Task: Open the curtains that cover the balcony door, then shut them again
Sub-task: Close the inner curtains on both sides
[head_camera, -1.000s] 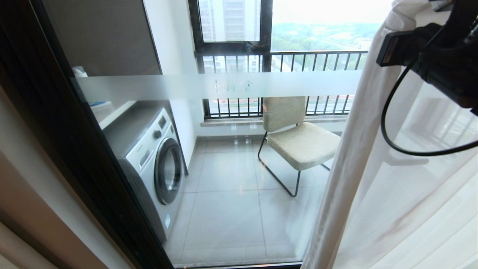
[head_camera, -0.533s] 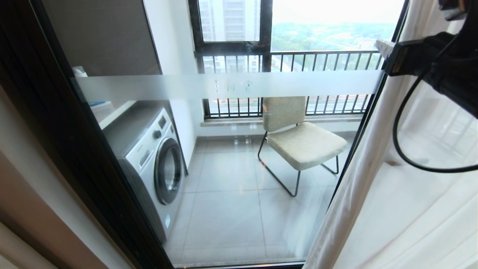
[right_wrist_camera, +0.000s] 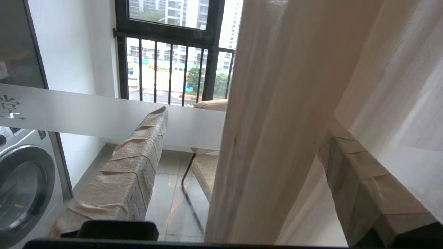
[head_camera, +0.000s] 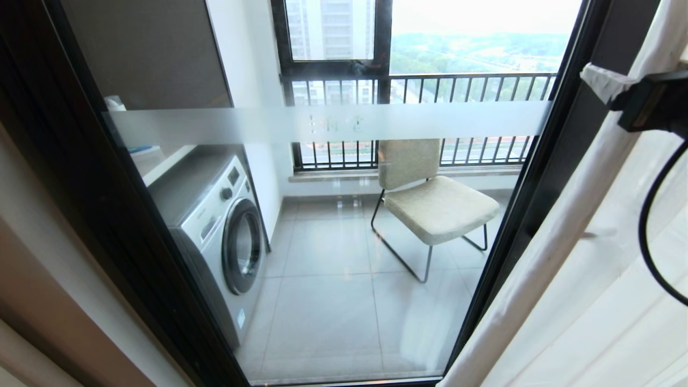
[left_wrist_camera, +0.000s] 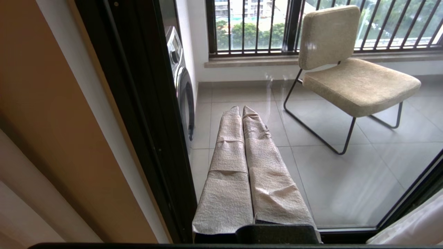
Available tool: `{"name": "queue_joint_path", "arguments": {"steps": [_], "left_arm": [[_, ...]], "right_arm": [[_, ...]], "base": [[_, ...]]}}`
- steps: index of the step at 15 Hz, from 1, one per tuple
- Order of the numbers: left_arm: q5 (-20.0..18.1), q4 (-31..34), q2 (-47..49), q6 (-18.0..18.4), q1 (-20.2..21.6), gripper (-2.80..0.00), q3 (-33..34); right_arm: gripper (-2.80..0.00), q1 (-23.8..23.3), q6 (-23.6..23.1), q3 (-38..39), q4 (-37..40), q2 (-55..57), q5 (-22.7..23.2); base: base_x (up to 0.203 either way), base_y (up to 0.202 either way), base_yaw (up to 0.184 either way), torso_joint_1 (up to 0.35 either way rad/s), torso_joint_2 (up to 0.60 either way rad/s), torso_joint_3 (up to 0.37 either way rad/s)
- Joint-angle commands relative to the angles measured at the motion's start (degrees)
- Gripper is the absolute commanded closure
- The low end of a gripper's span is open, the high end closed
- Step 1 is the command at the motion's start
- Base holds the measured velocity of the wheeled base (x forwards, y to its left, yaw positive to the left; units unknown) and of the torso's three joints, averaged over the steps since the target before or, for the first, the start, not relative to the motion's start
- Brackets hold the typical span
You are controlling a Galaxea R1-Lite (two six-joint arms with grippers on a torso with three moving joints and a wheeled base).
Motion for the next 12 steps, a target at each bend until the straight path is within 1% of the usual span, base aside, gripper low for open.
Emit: {"name": "queue_joint_path", "arguments": {"steps": [1,5,7,12], "left_arm": [[0.04,-0.03,-0.02,0.01,-0.03,0.00,0.00],[0.04,-0.03,-0.02,0.01,0.04,0.00,0.00],[0.04,-0.03,-0.02,0.01,0.04,0.00,0.00],[0.04,-0.03,-0.02,0.01,0.04,0.00,0.00]], "right_arm": [[-2.80,0.03,-0.10,3.77,0.20,-6.50,-0.11],[-2.80,0.03,-0.17,11.60,3.64,-16.33,-0.26],[-2.80,0.01,-0.12,15.77,4.15,-20.34,-0.28],[-2.80,-0.23,-0.10,20.24,4.21,-24.35,-0.08]], "base": [[0.000,0.000,0.000,0.000,0.00,0.000],[0.000,0.000,0.000,0.000,0.00,0.000],[0.000,0.000,0.000,0.000,0.00,0.000],[0.000,0.000,0.000,0.000,0.00,0.000]]}}
